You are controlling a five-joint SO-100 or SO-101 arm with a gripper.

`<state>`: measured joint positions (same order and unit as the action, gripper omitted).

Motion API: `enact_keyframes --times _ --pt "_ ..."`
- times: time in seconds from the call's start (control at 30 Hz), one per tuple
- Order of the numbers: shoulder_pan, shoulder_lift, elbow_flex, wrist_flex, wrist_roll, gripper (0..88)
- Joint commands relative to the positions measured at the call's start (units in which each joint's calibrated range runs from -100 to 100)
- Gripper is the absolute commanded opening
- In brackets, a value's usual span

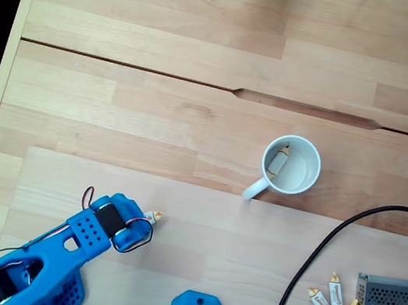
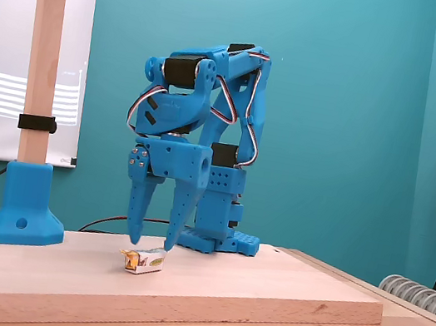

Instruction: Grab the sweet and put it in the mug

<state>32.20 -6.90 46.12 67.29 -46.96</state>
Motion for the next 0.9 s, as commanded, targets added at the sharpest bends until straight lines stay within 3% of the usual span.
enact_keyframes --times 0.0,0.57,0.87 --pt "0.3 -0.7 -0.4 0.3 0.0 24.5" --pt "0.3 0.6 -0.4 -0.9 0.1 21.8" --pt "0.3 2.5 4.5 -11.6 0.2 21.8"
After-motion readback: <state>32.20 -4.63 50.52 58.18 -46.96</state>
